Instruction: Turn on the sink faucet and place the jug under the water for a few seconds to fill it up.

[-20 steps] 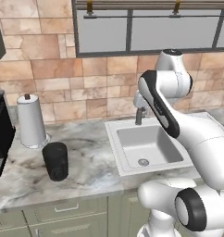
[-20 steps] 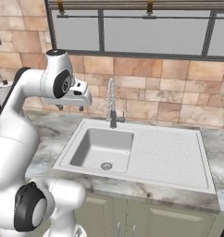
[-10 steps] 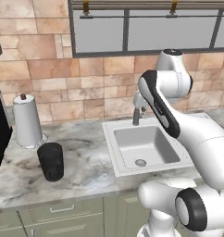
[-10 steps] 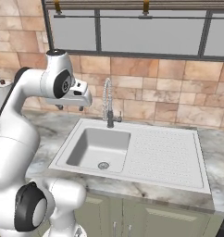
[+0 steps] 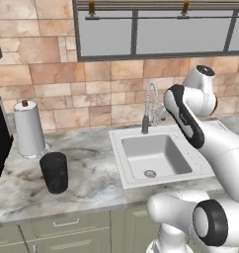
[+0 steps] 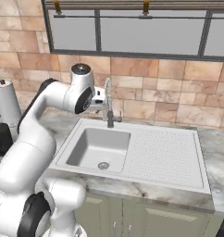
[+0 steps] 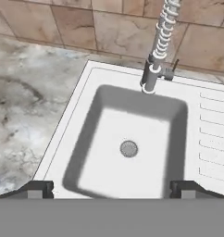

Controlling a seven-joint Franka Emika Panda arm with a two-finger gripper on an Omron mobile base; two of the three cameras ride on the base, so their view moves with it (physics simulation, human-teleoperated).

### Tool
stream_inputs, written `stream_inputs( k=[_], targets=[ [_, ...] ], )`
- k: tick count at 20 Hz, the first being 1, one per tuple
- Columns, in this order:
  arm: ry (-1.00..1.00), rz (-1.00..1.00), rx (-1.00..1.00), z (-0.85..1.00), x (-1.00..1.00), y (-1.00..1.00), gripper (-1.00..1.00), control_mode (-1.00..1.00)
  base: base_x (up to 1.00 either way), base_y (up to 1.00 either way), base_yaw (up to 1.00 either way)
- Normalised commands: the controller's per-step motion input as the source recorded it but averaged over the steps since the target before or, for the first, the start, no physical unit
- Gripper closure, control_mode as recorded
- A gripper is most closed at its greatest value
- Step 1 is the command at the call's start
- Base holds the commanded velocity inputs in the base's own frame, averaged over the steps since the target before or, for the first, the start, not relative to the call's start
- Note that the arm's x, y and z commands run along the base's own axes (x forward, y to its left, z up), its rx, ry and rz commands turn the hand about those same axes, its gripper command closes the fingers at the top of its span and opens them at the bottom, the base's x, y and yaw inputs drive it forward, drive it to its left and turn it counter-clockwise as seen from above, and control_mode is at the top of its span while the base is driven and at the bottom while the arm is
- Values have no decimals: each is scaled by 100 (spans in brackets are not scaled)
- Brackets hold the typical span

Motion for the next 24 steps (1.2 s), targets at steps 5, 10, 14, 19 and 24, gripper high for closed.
stream_inputs(
  k=[5,10,14,19,24],
  targets=[
    [-51,37,16,-41,51,-100,-100,-100,0,0,0],
    [-33,34,17,-25,68,-76,-100,-100,0,0,0],
    [-20,29,7,-13,66,-43,-100,-100,0,0,0],
    [-12,29,3,-10,51,-29,-100,-100,0,0,0],
    [-10,13,0,-25,52,-2,-100,-100,0,0,0]
  ],
)
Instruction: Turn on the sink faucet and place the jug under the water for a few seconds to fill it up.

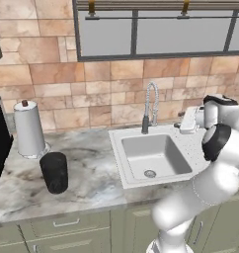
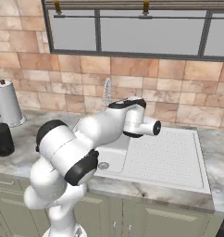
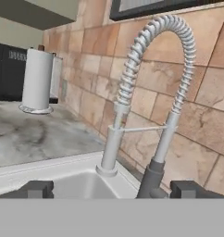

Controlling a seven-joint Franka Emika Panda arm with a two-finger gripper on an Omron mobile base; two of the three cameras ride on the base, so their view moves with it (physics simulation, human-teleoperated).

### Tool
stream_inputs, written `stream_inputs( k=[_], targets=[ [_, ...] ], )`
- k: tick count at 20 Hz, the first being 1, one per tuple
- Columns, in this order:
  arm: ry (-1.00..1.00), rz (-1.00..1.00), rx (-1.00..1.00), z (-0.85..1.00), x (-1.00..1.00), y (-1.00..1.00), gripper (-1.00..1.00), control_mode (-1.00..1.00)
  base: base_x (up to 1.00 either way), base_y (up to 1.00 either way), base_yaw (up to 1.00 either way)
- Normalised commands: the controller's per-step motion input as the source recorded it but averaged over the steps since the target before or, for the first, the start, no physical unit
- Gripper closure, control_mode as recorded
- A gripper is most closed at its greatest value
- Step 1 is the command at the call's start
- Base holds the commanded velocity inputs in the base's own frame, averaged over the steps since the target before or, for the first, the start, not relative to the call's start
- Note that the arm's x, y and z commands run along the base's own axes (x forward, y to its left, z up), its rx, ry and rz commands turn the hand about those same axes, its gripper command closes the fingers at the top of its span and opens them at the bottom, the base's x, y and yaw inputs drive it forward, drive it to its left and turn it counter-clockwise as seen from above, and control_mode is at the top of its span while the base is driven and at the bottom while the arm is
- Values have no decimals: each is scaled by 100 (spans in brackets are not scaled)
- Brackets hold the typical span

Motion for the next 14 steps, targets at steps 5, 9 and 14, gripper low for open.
stream_inputs(
  k=[5,9,14],
  targets=[
    [0,2,0,-36,63,2,-100,-100,0,0,0],
    [0,0,0,-32,52,6,-100,-100,0,0,0],
    [0,0,0,-28,42,11,-100,-100,0,0,0]
  ],
)
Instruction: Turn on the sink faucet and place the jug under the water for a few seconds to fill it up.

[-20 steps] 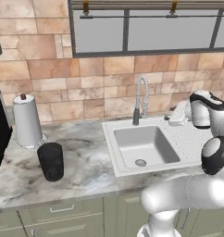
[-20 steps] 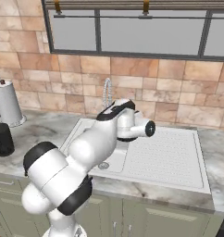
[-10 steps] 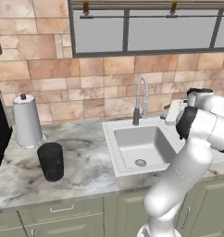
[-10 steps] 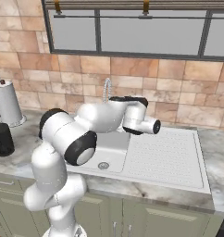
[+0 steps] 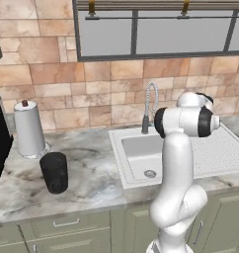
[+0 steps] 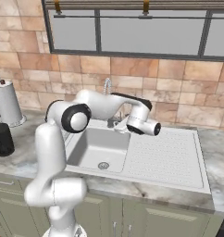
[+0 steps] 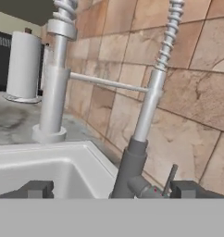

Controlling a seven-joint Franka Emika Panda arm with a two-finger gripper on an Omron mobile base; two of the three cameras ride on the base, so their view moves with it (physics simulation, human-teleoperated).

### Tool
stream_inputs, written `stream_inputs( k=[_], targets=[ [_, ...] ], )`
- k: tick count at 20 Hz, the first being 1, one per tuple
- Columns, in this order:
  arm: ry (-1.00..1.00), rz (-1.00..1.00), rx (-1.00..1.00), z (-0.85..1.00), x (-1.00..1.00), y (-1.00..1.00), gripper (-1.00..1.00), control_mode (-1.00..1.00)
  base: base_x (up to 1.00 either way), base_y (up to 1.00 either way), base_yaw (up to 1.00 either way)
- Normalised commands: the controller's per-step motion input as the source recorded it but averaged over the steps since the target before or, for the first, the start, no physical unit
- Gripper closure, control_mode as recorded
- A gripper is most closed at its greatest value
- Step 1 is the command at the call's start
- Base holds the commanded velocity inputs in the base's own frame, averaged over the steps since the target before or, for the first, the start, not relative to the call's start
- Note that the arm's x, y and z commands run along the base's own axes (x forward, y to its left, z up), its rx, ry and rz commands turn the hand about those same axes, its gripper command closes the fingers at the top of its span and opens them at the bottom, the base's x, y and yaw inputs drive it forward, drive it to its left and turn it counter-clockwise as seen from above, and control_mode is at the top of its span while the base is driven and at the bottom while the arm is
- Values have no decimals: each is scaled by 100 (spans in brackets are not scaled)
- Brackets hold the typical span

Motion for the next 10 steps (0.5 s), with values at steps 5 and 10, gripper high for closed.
stream_inputs(
  k=[5,10],
  targets=[
    [0,0,0,-7,32,4,-100,-100,0,0,0],
    [0,0,0,-5,36,36,-100,-100,0,0,0]
  ],
)
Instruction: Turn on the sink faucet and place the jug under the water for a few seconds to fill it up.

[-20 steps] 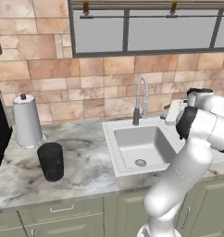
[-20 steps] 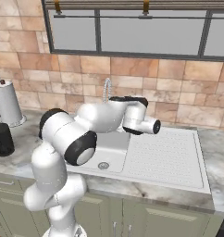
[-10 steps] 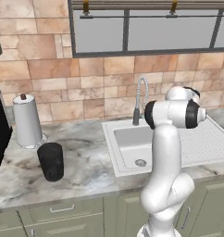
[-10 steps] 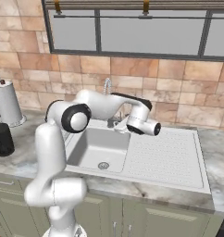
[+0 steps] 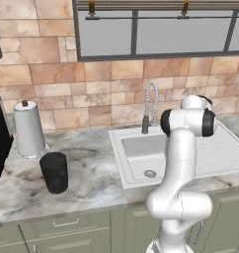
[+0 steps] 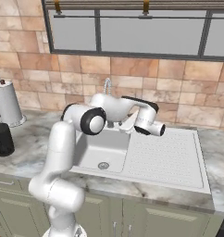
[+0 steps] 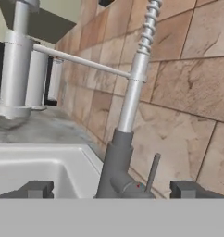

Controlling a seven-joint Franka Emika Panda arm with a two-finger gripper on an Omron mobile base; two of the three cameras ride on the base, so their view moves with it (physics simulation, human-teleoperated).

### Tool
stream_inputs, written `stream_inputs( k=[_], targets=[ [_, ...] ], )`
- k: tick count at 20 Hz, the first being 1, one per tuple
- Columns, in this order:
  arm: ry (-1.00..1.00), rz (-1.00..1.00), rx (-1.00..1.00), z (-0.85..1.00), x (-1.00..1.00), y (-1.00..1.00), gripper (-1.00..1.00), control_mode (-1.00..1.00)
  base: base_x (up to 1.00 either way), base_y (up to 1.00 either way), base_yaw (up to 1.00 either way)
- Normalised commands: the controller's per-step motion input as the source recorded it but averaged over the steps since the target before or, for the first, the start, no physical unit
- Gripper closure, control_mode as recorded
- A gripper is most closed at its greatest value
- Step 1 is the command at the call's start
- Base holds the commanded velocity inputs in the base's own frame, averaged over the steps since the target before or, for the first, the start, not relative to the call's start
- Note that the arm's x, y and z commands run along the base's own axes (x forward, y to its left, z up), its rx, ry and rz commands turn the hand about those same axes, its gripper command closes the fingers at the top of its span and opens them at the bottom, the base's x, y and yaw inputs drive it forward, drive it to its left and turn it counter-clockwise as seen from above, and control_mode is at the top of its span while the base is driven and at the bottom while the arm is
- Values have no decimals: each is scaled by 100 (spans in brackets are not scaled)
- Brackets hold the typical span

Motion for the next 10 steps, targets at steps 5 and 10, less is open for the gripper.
stream_inputs(
  k=[5,10],
  targets=[
    [0,0,0,-1,25,33,-100,-100,0,0,0],
    [3,0,0,0,34,-1,-100,-100,0,0,0]
  ],
)
